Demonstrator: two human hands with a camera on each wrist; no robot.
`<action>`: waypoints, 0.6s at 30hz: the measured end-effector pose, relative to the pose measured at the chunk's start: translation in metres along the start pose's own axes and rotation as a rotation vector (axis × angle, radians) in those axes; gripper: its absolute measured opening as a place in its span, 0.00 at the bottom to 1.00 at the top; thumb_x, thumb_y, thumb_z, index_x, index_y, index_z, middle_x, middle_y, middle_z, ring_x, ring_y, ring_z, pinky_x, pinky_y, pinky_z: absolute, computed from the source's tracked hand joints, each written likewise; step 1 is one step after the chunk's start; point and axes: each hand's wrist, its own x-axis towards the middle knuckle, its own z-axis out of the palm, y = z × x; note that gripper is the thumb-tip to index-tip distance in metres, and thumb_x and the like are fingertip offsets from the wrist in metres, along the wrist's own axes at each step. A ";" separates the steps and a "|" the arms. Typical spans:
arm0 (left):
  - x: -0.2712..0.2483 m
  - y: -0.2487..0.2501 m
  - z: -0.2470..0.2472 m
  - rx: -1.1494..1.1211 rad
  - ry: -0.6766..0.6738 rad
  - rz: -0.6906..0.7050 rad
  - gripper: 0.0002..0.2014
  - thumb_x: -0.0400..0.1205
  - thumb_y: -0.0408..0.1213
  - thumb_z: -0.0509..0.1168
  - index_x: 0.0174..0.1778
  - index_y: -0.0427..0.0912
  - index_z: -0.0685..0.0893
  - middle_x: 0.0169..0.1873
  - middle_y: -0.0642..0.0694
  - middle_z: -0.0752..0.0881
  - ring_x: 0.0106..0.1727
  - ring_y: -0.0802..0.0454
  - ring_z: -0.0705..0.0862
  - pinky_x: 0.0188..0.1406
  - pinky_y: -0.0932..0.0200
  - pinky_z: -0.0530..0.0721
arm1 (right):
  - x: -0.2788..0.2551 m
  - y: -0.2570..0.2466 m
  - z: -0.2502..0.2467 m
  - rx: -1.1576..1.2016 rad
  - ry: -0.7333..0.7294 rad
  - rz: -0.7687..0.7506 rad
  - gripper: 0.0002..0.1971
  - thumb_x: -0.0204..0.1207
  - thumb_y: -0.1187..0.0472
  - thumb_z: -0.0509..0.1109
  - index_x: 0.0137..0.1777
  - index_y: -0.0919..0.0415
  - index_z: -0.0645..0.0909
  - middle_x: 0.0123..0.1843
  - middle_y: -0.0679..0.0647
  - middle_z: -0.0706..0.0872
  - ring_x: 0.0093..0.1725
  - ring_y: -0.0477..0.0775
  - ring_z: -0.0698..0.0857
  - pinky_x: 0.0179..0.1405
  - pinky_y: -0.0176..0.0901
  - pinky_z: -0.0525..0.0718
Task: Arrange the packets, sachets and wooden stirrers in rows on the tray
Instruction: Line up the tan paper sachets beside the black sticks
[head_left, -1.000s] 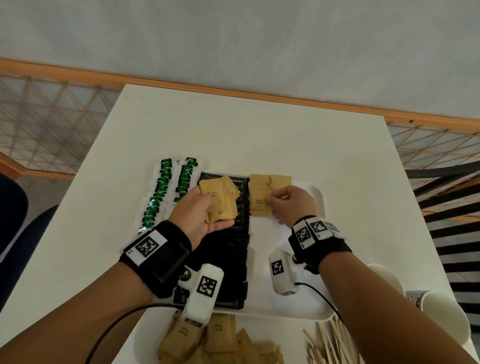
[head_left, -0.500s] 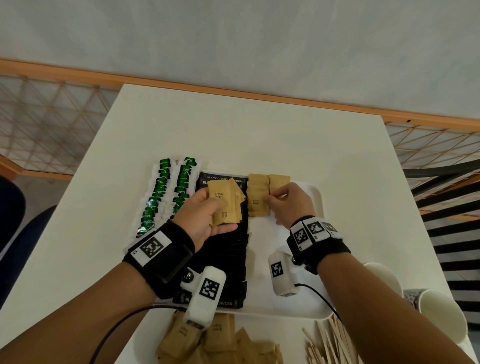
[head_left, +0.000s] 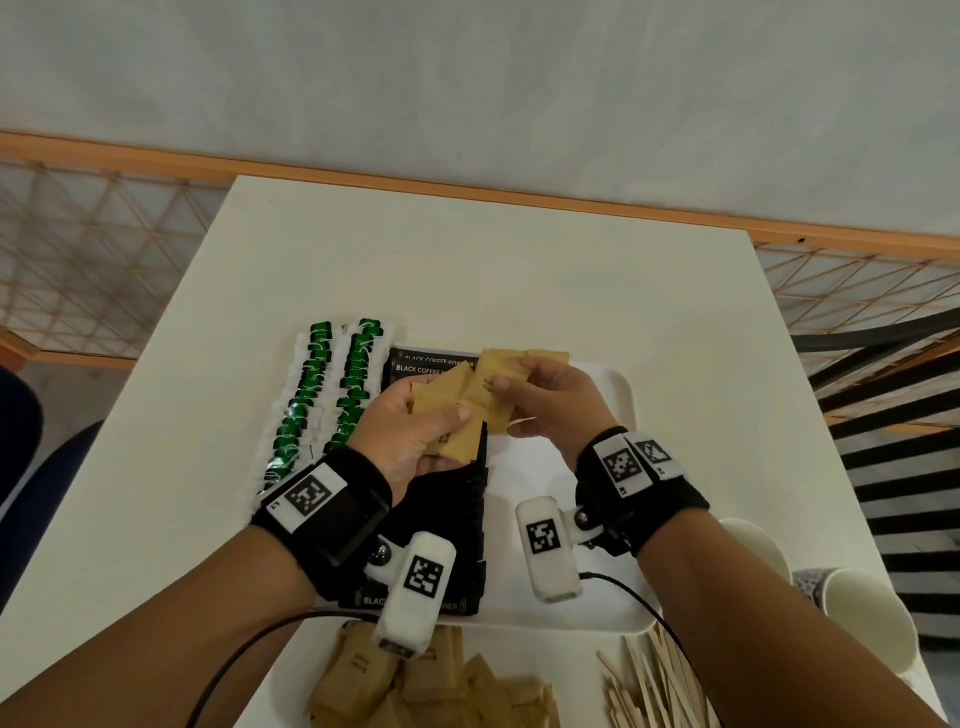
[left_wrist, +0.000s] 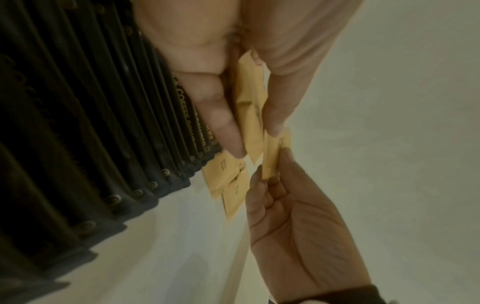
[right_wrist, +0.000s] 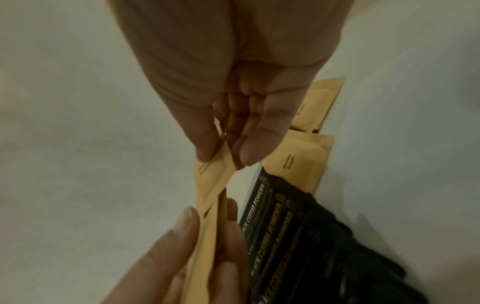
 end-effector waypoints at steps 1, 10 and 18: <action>0.000 0.000 -0.001 -0.012 0.002 -0.011 0.17 0.77 0.27 0.71 0.58 0.46 0.79 0.49 0.42 0.87 0.40 0.47 0.89 0.30 0.54 0.89 | 0.001 0.000 -0.003 0.032 0.004 0.009 0.06 0.77 0.66 0.71 0.52 0.58 0.84 0.39 0.51 0.88 0.34 0.48 0.85 0.32 0.38 0.84; 0.004 0.006 -0.011 -0.096 0.003 -0.044 0.26 0.79 0.14 0.57 0.68 0.43 0.71 0.64 0.38 0.76 0.61 0.38 0.81 0.35 0.54 0.90 | 0.017 0.014 -0.061 -0.294 0.240 0.096 0.16 0.78 0.69 0.64 0.61 0.54 0.84 0.45 0.52 0.85 0.38 0.49 0.80 0.35 0.36 0.78; 0.003 0.005 -0.009 -0.066 -0.007 -0.092 0.23 0.79 0.16 0.60 0.64 0.44 0.74 0.62 0.39 0.77 0.59 0.35 0.83 0.36 0.48 0.91 | 0.021 0.031 -0.067 -0.383 0.347 0.076 0.17 0.73 0.66 0.73 0.60 0.55 0.79 0.39 0.56 0.87 0.32 0.51 0.85 0.36 0.43 0.86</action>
